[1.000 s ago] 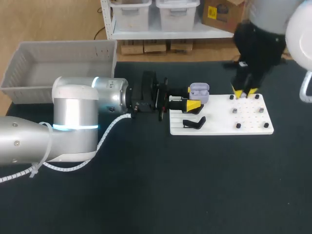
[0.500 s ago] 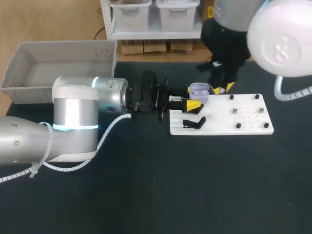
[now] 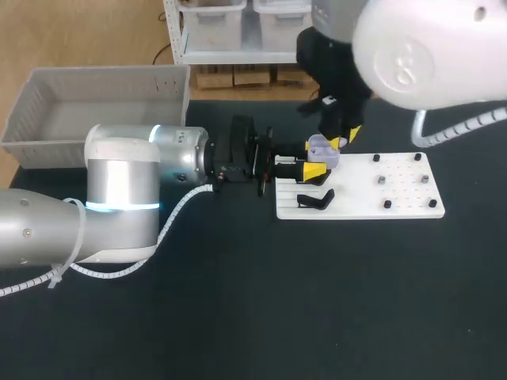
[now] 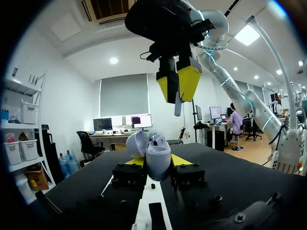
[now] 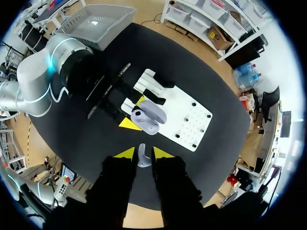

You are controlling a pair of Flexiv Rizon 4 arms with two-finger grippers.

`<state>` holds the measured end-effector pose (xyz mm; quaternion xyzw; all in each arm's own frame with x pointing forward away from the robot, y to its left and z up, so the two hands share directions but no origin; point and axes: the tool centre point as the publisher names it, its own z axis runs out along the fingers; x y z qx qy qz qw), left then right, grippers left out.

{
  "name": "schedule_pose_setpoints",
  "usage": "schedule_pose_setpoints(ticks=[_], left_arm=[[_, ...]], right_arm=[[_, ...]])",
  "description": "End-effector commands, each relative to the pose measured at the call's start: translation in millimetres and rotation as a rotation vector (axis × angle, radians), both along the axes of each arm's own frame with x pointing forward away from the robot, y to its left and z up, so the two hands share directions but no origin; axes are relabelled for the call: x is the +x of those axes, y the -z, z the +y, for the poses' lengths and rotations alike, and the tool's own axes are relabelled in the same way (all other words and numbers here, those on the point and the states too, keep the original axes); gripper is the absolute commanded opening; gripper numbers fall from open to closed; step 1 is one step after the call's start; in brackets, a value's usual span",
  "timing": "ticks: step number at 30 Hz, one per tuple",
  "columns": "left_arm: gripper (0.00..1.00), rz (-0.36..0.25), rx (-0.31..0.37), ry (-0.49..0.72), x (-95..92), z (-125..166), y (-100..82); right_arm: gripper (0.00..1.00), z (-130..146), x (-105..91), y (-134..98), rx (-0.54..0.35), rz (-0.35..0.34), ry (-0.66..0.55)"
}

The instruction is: Pick up each earbud case from the left stands, insert the matching earbuds, close the lid, and place the case in the box.

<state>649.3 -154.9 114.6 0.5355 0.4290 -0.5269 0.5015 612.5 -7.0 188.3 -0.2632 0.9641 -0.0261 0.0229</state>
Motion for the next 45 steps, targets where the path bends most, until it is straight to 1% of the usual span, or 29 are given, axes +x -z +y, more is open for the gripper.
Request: schedule_pose_setpoints(ticks=[1, 3, 4, 19, 24, 30, 44, 45], left_arm=[[0.0, -0.003, -0.002, -0.006, -1.6, 0, 0.4], [0.0, -0.003, -0.002, -0.006, -1.6, 0, 0.4], [0.0, -0.003, -0.002, -0.006, -1.6, 0, 0.4], [0.0, -0.003, -0.002, -0.006, -1.6, 0, 0.4], [0.0, -0.003, -0.002, -0.006, -1.6, 0, 0.4], [0.0, -0.003, -0.002, -0.006, -1.6, 0, 0.4], [0.0, -0.003, -0.002, -0.006, -1.6, 0, 0.4], [0.0, -0.006, 0.009, -0.006, -1.9, 0, 0.4]], right_arm=[[0.0, 12, 11.2, 2, -0.039, 0.036, -0.003], [0.0, 12, 14.0, 6, -0.046, 0.033, 0.014], [0.0, 10, 15.7, 8, -0.033, 0.034, 0.032], [0.0, 10, 15.7, 8, -0.033, 0.034, 0.032], [0.0, 18, 13.7, 6, -0.058, 0.031, -0.023], [0.0, 25, 14.5, 9, -0.061, 0.044, -0.052], [0.0, 25, 16.8, 16, -0.055, 0.062, -0.053], [0.0, 25, 16.7, 16, -0.055, 0.062, -0.052]])
